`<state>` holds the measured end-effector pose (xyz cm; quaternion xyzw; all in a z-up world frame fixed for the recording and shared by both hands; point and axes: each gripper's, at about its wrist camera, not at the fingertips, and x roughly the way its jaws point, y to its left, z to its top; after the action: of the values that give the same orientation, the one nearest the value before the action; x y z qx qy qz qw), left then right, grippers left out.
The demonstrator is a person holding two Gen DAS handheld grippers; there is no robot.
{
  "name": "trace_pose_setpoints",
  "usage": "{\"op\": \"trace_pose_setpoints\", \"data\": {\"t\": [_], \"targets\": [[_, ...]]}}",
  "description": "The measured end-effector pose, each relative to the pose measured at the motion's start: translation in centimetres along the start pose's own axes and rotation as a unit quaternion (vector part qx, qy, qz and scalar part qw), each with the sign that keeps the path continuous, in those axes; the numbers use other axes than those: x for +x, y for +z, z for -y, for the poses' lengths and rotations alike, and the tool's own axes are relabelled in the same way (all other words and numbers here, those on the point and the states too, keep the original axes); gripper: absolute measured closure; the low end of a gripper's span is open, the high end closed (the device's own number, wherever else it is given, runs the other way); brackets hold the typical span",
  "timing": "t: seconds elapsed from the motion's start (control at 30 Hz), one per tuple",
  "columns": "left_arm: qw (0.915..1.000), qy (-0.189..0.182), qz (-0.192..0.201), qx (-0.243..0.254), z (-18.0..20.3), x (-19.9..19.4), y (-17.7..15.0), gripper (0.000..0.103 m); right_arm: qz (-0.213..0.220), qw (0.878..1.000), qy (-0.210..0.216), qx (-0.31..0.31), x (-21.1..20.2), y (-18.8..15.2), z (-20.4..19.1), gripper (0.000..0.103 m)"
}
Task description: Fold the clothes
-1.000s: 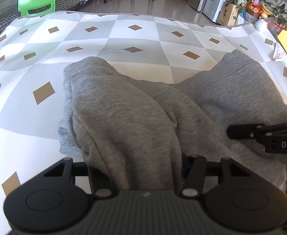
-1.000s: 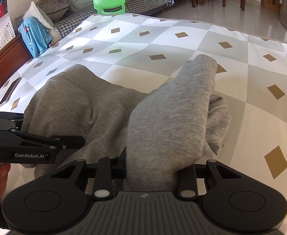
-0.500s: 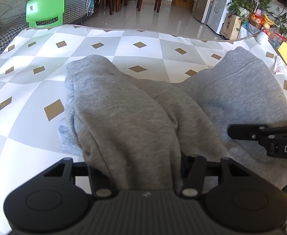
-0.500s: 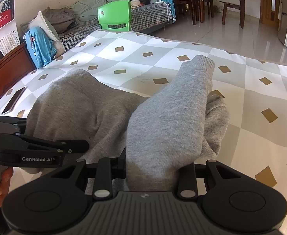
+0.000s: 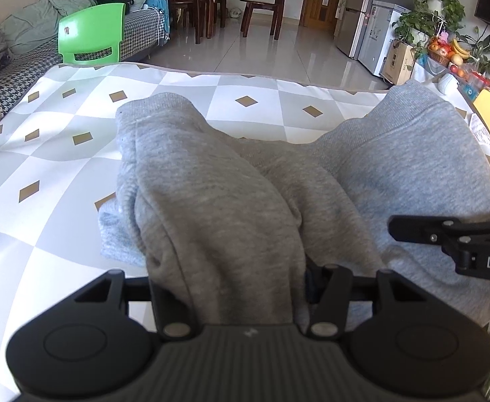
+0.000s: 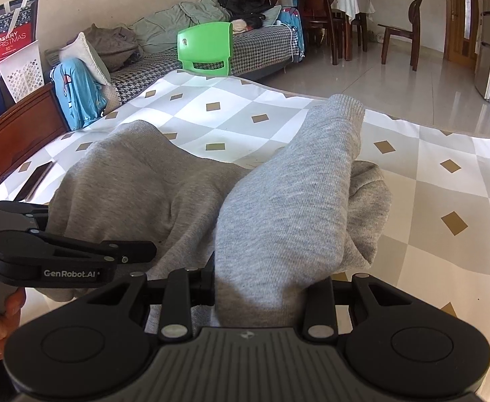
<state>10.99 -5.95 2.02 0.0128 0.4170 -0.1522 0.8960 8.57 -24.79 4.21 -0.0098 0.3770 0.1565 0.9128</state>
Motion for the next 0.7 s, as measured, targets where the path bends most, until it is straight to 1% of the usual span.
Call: {"op": "trace_pose_setpoints", "data": {"t": [0.2, 0.7], "targets": [[0.9999, 0.001, 0.011, -0.001, 0.1, -1.3, 0.2, 0.051, 0.014, 1.0, 0.001, -0.001, -1.3, 0.2, -0.3, 0.07], [0.9996, 0.004, 0.026, 0.003, 1.7, -3.2, -0.2, 0.051, 0.029, 1.0, -0.004, -0.008, -3.6, 0.0, -1.0, 0.07]]}}
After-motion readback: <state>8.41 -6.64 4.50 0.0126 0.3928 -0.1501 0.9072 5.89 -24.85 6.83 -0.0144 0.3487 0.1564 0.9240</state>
